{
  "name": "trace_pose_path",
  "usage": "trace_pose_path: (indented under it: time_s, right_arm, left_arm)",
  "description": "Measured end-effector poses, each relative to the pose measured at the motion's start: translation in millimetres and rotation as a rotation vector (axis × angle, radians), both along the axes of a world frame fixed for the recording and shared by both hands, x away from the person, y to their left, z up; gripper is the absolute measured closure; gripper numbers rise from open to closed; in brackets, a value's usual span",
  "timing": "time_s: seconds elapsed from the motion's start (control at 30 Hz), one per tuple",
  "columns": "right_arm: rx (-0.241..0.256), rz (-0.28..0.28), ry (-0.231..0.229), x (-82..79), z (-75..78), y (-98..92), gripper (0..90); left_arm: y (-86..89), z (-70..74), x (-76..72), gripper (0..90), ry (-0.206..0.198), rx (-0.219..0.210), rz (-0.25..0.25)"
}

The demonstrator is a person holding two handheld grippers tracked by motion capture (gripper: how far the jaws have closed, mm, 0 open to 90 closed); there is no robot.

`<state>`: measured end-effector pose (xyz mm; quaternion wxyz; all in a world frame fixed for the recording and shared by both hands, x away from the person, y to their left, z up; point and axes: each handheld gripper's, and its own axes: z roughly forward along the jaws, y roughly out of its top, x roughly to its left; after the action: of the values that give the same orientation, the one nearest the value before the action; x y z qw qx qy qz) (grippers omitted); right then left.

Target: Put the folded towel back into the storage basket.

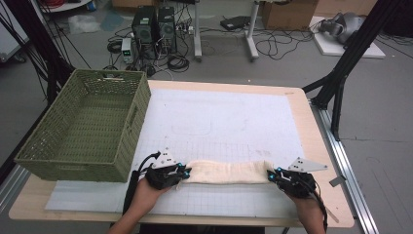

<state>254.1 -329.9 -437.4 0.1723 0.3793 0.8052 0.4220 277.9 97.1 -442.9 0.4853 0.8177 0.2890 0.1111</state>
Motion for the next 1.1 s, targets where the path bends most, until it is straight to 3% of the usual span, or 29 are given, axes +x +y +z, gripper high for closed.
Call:
trace_pose_path:
  time_s: [0.37, 0.7, 0.93, 1.03, 1.07, 1.1]
  right_arm:
    - [0.091, 0.01, -0.105, 4.2, 18.7, -4.8, 81.2]
    - [0.108, -0.004, -0.14, 12.6, 26.4, -7.8, 81.2]
    - [0.102, 0.01, -0.171, 20.5, 35.9, -4.1, 81.2]
    - [0.097, 0.033, -0.186, 28.3, 44.9, -1.1, 81.2]
    - [0.107, 0.044, -0.207, 34.3, 52.6, 0.7, 81.2]
    - [0.11, 0.047, -0.21, 37.2, 56.9, 1.8, 81.2]
  left_arm:
    - [12.0, 15.7, -5.4, 82.0, -0.069, -0.074, 0.004]
    - [12.0, 26.9, -11.8, 82.9, -0.131, -0.087, 0.0]
    - [18.9, 42.5, -16.2, 83.0, -0.188, -0.132, 0.01]
    - [23.0, 51.8, -20.4, 83.0, -0.23, -0.155, 0.016]
    - [25.3, 58.6, -22.7, 83.0, -0.261, -0.159, 0.018]
    - [25.3, 58.6, -22.7, 83.0, -0.261, -0.159, 0.018]
